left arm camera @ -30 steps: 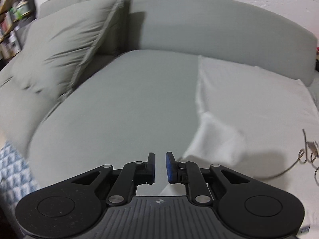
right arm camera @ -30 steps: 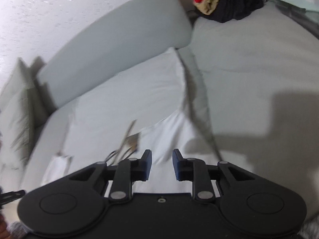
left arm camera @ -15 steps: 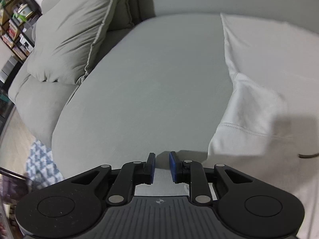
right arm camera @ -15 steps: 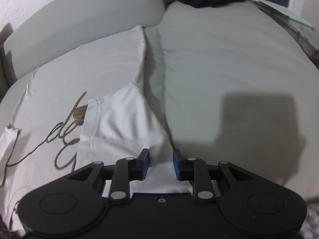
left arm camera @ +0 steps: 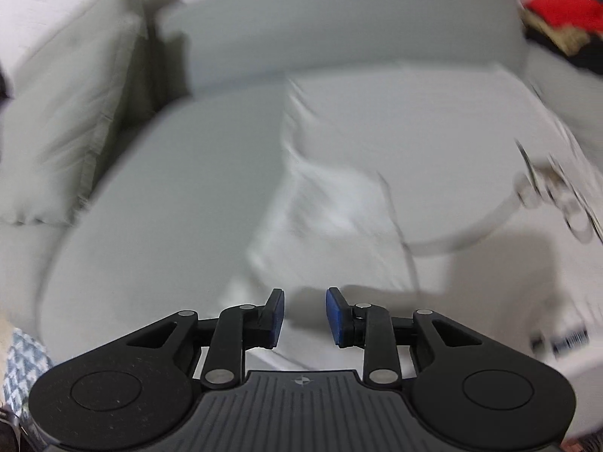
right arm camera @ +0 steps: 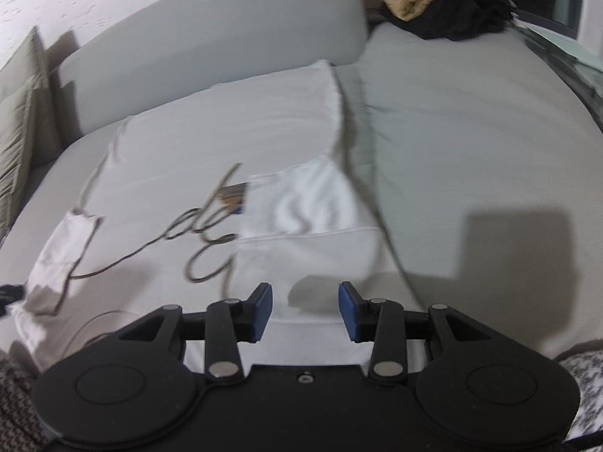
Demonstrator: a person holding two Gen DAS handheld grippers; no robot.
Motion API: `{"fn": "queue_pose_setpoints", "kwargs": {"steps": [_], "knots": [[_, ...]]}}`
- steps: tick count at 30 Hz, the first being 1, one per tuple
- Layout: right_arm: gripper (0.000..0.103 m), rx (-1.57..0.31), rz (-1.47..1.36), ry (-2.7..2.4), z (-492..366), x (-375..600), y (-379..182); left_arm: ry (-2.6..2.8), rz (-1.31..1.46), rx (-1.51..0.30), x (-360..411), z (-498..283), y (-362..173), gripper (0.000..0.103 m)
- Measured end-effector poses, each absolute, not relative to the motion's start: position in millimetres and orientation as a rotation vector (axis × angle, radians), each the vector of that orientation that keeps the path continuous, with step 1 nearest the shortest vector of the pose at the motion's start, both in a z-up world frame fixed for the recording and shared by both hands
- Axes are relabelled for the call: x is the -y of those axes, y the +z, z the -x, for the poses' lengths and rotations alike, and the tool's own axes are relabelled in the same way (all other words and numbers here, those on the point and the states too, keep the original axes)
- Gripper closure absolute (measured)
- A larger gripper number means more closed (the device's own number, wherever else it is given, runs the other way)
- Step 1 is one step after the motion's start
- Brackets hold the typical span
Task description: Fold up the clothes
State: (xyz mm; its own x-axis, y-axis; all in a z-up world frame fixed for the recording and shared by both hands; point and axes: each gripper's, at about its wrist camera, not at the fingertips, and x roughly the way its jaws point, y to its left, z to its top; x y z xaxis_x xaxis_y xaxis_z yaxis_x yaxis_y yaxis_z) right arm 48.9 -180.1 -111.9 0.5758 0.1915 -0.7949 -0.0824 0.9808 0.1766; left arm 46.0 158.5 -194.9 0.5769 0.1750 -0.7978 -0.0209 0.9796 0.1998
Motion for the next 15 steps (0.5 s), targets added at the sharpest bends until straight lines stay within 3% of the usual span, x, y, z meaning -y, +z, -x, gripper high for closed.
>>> {"fn": "queue_pose_setpoints", "kwargs": {"steps": [2,8,10,11,15], "knots": [[0.064,-0.941,-0.125,0.19,-43,174,-108,0.083,-0.216,-0.971,-145,-40,-201,0.081],[0.064,-0.966,-0.194,0.256,-32,172,-102,-0.042,-0.204,-0.938,-119,5,-192,0.076],[0.073,-0.998,-0.224,0.33,-29,168,-105,-0.076,-0.142,-0.921,-117,15,-186,0.076],[0.084,-1.01,-0.233,0.374,-29,164,-107,-0.086,-0.116,-0.91,-115,19,-184,0.075],[0.087,-1.034,-0.183,0.412,-25,141,-118,-0.083,-0.111,-0.899,-106,11,-185,0.076]]}}
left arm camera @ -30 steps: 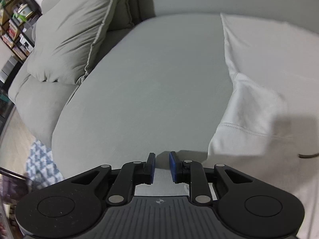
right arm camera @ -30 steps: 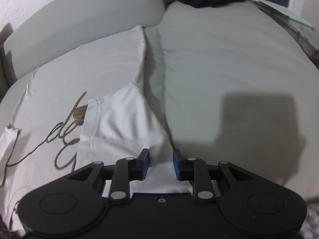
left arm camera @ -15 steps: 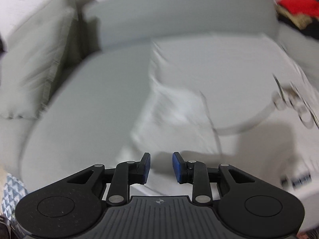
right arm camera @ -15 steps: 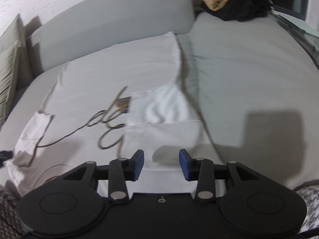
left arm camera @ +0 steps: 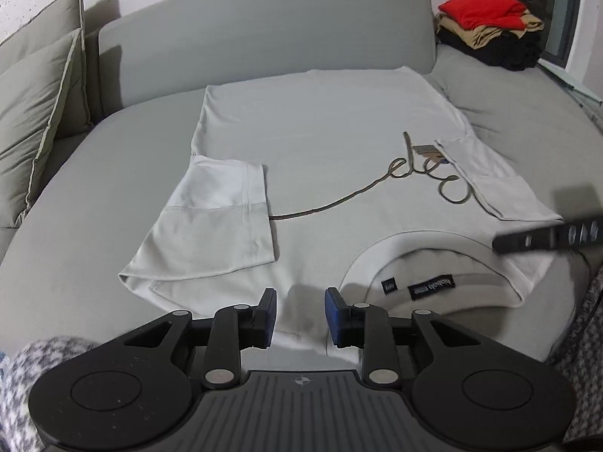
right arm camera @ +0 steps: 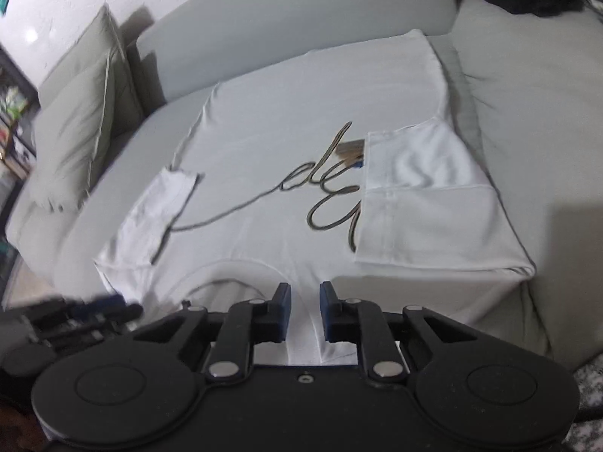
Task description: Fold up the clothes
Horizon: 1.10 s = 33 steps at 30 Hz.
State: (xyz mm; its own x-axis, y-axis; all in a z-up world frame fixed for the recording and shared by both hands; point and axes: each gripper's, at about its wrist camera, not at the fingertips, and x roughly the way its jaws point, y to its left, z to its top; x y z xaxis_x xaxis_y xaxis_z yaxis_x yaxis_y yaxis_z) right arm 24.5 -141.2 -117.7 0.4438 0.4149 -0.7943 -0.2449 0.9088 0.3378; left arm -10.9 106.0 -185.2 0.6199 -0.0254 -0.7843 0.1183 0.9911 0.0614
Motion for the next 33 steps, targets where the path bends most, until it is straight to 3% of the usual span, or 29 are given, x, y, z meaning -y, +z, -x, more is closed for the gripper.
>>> {"fn": "queue_pose_setpoints", "kwargs": {"steps": [4,9,15,21,24,31,32,33], "knots": [[0.086,-1.037,-0.146,0.408,-9,137,-130,-0.144,-0.181,-0.971,-91,14,-201,0.076],[0.085,-1.09,-0.165,0.415,9,157,-116,-0.191,-0.219,-1.006,-91,24,-191,0.07],[0.063,-0.961,-0.336,0.431,-3,181,-65,-0.086,-0.108,-0.841,-123,6,-129,0.069],[0.03,-0.784,-0.45,0.492,-22,196,10,-0.022,-0.034,-0.685,-157,-22,-59,0.063],[0.015,-0.722,-0.46,0.476,-43,202,34,0.004,-0.003,-0.713,-169,-55,-52,0.057],[0.014,-0.816,-0.437,0.33,-143,198,-5,0.094,0.022,-0.91,-193,-157,-117,0.058],[0.018,-0.84,-0.45,0.313,-159,198,-18,0.103,0.032,-0.914,-197,-170,-128,0.058],[0.034,-0.86,-0.459,0.3,-174,197,-32,0.109,0.05,-0.909,-203,-182,-137,0.059]]}}
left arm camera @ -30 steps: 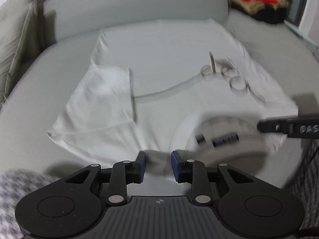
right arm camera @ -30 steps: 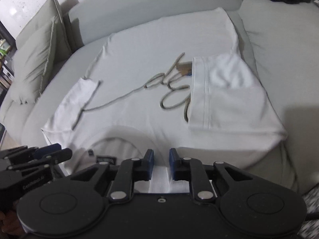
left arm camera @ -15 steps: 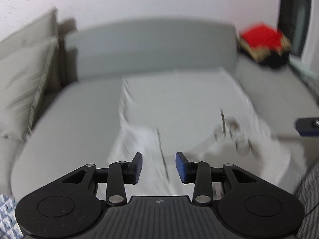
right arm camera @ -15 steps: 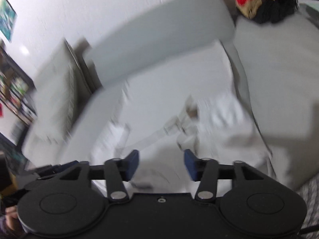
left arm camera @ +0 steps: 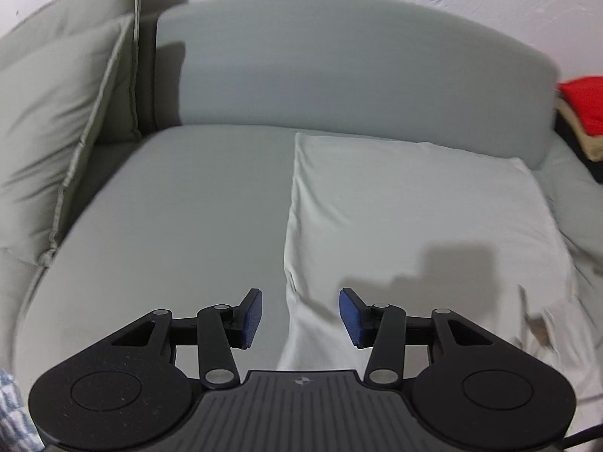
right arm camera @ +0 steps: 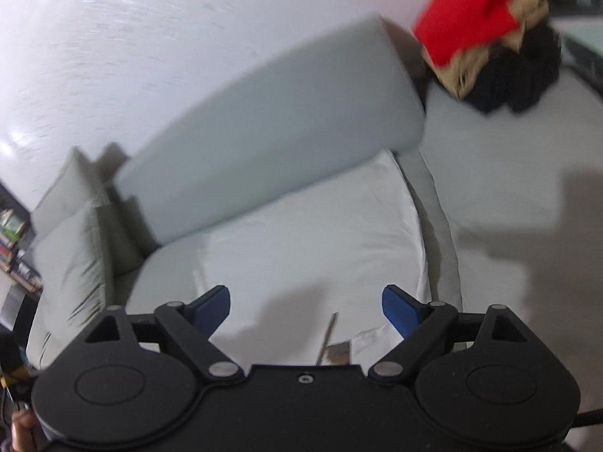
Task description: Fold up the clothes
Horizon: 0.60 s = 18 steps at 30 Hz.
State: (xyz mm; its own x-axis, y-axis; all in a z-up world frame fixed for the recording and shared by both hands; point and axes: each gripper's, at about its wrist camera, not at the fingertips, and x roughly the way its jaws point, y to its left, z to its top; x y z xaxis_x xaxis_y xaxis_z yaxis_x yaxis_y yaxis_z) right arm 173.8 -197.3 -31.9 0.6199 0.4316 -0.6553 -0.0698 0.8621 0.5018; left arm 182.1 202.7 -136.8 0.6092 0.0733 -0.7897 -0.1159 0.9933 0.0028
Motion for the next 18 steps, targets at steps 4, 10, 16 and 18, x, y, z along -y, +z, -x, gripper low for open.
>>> {"fn": "queue_pose_setpoints", "kwargs": {"steps": [4,10,16,18], "knots": [[0.066,-0.885,-0.477,0.218,-234,201,-75,0.129,0.132,-0.887,-227,-234,-165,0.061],[0.053,-0.896,-0.537,0.15,-324,210,-120,0.129,0.216,-0.897,-253,-318,-204,0.058],[0.052,-0.887,-0.501,0.053,-371,220,-162,0.094,0.302,-0.908,-268,-367,-239,0.064],[0.054,-0.884,-0.54,0.066,-383,226,-172,0.073,0.266,-0.88,-264,-380,-238,0.067]]}}
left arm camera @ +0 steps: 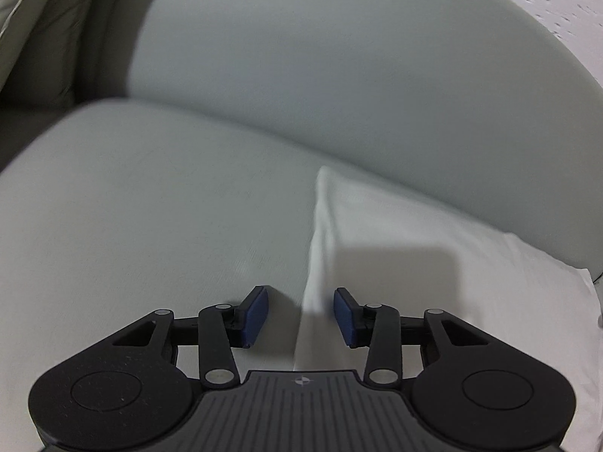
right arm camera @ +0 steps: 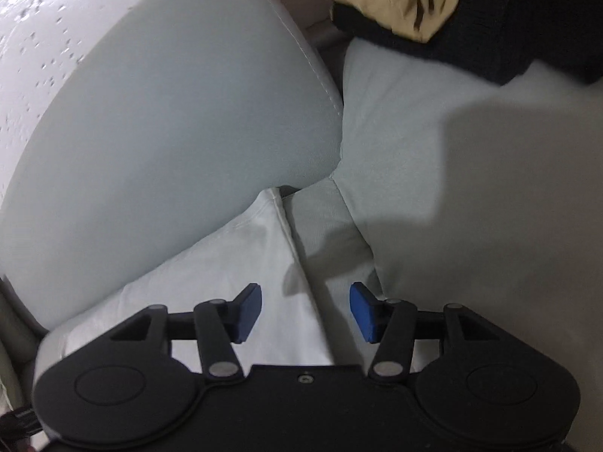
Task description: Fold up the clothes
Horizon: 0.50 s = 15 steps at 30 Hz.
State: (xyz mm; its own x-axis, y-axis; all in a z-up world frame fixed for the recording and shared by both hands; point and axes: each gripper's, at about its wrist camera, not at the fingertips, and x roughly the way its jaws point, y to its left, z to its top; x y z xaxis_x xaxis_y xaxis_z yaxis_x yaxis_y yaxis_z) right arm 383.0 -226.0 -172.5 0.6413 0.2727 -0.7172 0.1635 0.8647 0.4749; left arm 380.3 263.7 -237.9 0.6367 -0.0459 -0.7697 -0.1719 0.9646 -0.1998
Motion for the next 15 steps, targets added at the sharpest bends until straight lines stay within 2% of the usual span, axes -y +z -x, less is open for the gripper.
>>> {"fn": "queue_pose_setpoints", "kwargs": {"steps": [4,7,9,11,12,14,15], "knots": [[0.059,-0.827,-0.596,0.08,-409,231,-180,0.034,0.173,-0.879,-249,-415,-233,0.084],[0.062,-0.817,-0.565,0.103,-432,227,-179,0.041,0.117,-0.894,-239,-440,-233,0.085],[0.069,-0.828,-0.517,0.118,-447,220,-177,0.056,0.092,-0.897,-233,-451,-233,0.088],[0.079,-0.85,-0.482,0.141,-458,212,-178,0.056,0.075,-0.893,-227,-457,-233,0.101],[0.081,-0.857,-0.459,0.147,-462,208,-178,0.058,0.051,-0.886,-224,-456,-232,0.101],[0.094,-0.854,-0.383,0.133,-463,197,-179,0.063,-0.003,-0.863,-217,-449,-229,0.102],[0.094,-0.846,-0.357,0.126,-461,193,-178,0.067,-0.021,-0.846,-216,-444,-225,0.102]]}}
